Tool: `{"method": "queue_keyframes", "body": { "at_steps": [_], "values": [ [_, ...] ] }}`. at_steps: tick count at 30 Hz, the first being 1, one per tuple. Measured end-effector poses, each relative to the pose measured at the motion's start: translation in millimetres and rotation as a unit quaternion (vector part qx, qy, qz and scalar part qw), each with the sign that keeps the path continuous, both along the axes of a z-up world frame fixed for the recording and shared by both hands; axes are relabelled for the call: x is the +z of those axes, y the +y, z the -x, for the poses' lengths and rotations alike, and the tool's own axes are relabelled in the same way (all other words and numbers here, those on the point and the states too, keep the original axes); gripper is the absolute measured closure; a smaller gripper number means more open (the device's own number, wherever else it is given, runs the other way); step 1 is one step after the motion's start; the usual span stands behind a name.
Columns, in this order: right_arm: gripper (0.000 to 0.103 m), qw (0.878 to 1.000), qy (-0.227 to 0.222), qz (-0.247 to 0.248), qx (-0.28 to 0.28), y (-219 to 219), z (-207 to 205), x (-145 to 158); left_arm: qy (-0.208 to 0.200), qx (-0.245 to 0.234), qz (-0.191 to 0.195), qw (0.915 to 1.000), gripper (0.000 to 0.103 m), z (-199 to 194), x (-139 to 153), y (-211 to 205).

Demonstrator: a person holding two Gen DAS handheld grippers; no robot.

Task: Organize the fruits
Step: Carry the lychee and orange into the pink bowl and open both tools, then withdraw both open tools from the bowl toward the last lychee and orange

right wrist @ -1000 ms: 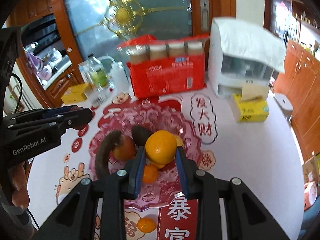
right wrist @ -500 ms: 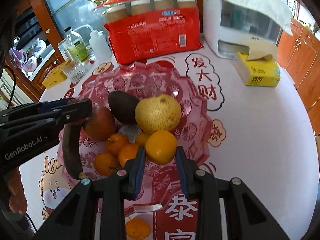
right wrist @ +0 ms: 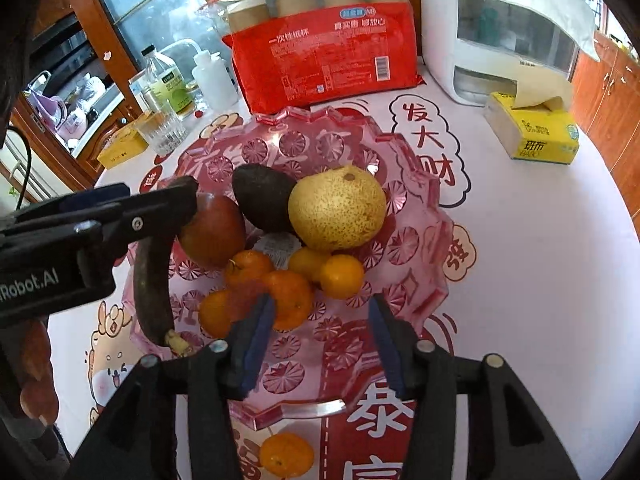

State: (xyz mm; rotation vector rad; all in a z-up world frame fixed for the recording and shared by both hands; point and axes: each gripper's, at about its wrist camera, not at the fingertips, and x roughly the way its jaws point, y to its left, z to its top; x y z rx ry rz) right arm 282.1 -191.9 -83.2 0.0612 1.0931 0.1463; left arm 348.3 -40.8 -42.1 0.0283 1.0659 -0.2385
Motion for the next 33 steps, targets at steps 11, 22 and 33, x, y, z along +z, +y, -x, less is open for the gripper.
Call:
{"method": "queue_keyframes", "body": {
  "at_steps": [11, 22, 33],
  "values": [
    [0.053, 1.0, -0.025, 0.001, 0.0, -4.9, 17.8, 22.7, -0.011, 0.028, 0.005, 0.9995, 0.017, 23.2, 22.4, 11.9],
    [0.053, 0.998, -0.059, 0.004, 0.006, -9.9, 46.6, 56.5, -0.047, 0.029, 0.001, 0.9985, 0.016, 60.6, 61.1, 8.0],
    [0.053, 0.995, -0.096, 0.005, 0.026, -13.3, 82.2, 94.2, -0.092, 0.041, 0.012, 0.9949, 0.012, 109.2, 110.8, 12.6]
  ]
}}
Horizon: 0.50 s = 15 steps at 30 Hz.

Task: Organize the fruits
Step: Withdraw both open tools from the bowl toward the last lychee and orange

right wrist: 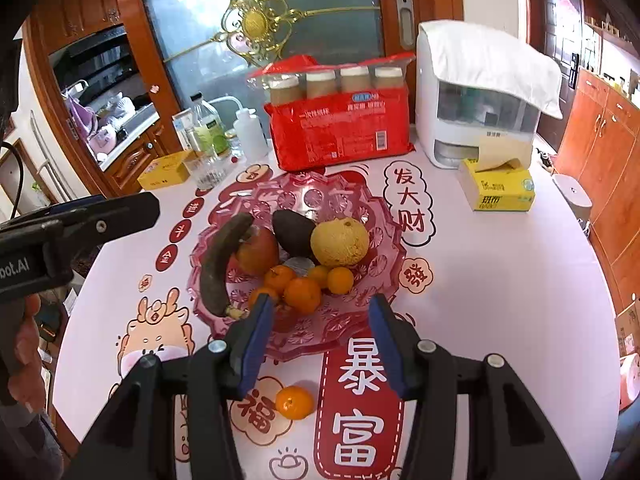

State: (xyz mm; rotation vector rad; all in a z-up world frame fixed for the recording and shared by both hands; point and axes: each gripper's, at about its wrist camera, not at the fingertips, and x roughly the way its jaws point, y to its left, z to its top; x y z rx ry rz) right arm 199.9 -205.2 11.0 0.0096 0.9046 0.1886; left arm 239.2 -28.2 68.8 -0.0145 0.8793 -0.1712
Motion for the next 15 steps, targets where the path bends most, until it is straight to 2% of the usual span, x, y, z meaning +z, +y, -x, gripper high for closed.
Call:
{"method": "queue_keyframes", "body": {
  "at_steps": [8, 15],
  "values": [
    [0.053, 1.0, -0.022, -0.005, 0.016, -3.0, 27.6, 19.5, -0.028, 0.014, 0.011, 0.9995, 0.008, 42.1, 22.0, 13.6],
    [0.053, 0.999, -0.024, -0.021, 0.033, -2.2, 53.0, 16.8, -0.032, 0.035, 0.018, 0.9987, 0.005, 78.8, 12.2, 24.3]
  ]
}}
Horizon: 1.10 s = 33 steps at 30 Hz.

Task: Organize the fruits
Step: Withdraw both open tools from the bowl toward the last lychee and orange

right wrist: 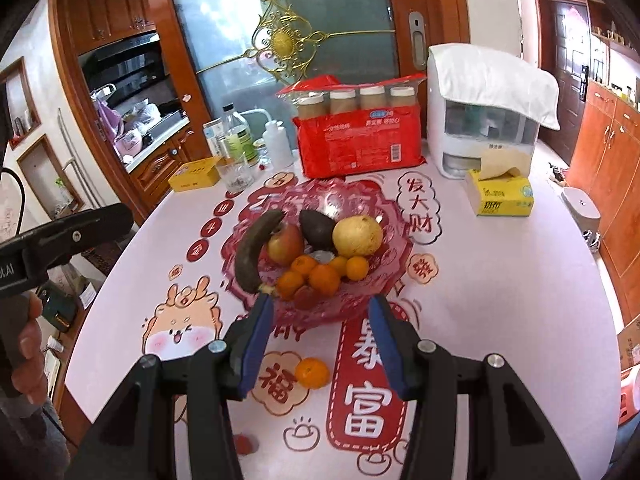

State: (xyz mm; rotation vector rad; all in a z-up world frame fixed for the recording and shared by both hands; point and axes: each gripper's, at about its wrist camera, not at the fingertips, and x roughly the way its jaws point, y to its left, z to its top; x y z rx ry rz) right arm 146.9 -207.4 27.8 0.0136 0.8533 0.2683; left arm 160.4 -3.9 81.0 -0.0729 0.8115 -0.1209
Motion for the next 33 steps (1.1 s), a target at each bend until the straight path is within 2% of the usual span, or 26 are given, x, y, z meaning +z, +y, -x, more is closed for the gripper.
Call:
{"method": "queue_keyframes", "body": {
  "at_steps": [4, 7, 13, 17, 23, 25, 33],
  "values": [
    [0.053, 1.0, 0.003, 0.005, 0.006, 1.7, 12.7, -9.6, 0.0, 0.005, 0.0, 1.0, 0.005, 19.2, -14.3, -0.1],
    [0.053, 1.0, 0.003, 0.008, 0.007, 2.5, 22.6, -19.5, 0.011, 0.007, 0.0, 0.9999, 0.005, 35.3, -38.6, -3.2],
    [0.053, 1.0, 0.018, 0.01, -0.004, -3.1, 39.8, -53.9, 0.08, 0.009, 0.0, 0.9968, 0.005, 64.5, -116.8, -10.8],
    [0.053, 0.999, 0.052, 0.01, -0.012, -9.2, 45.5, -85.8, 0.12, 0.009, -0.004, 0.9927, 0.005, 80.9, -165.3, -16.1],
    [0.053, 0.997, 0.078, 0.011, -0.02, -12.2, 51.8, -114.2, 0.161, 0.004, 0.023, 0.9868, 0.019, 92.7, -206.1, -23.7],
    [0.053, 0.996, 0.083, 0.012, -0.02, -12.1, 52.2, -118.8, 0.169, 0.0, 0.027, 0.9853, 0.029, 93.7, -212.4, -27.7],
    [0.053, 0.996, 0.092, 0.013, -0.016, -6.2, 47.3, -134.1, 0.189, -0.009, 0.041, 0.9811, 0.057, 95.9, -232.6, -36.6]
  ]
}}
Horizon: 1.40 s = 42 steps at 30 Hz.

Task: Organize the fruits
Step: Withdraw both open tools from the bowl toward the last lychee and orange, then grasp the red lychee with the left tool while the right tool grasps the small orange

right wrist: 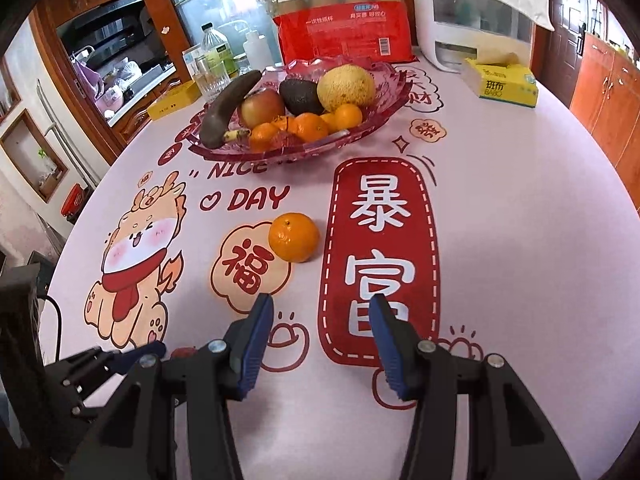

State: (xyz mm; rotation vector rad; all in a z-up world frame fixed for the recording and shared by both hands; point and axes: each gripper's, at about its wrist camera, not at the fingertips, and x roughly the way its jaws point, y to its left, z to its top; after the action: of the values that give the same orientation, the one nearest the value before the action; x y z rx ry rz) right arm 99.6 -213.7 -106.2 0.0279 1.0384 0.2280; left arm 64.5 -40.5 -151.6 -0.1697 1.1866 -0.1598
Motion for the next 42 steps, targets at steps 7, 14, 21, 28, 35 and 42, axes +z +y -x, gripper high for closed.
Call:
{"method": "queue_keyframes", "body": {
  "at_steps": [7, 14, 21, 28, 35, 42],
  "values": [
    [0.053, 1.0, 0.008, 0.003, 0.007, 11.5, -13.2, -14.6, -0.016, -0.017, 0.006, 0.9997, 0.074, 1.1, 0.6, -5.0],
    [0.053, 1.0, 0.009, 0.012, 0.011, 24.4, -35.9, -28.4, -0.024, 0.004, 0.0, 0.9997, 0.075, -10.4, 1.8, 11.6],
    [0.053, 0.999, 0.017, 0.021, 0.017, 36.8, -53.2, -41.2, -0.025, 0.027, -0.002, 0.9993, 0.075, -25.1, 2.0, 29.7],
    [0.06, 0.999, 0.013, 0.032, 0.023, 47.0, -65.0, -47.2, -0.024, 0.031, -0.004, 0.9992, 0.075, -33.9, 0.5, 36.3],
    [0.062, 0.999, 0.019, 0.023, 0.028, 47.6, -66.7, -44.7, -0.029, 0.033, -0.004, 0.999, 0.075, -42.6, 11.8, 40.4],
    [0.062, 0.999, 0.004, -0.003, 0.042, 50.0, -47.5, -13.1, -0.058, 0.016, -0.004, 0.9982, 0.075, -58.5, 57.5, 37.8]
  ]
}}
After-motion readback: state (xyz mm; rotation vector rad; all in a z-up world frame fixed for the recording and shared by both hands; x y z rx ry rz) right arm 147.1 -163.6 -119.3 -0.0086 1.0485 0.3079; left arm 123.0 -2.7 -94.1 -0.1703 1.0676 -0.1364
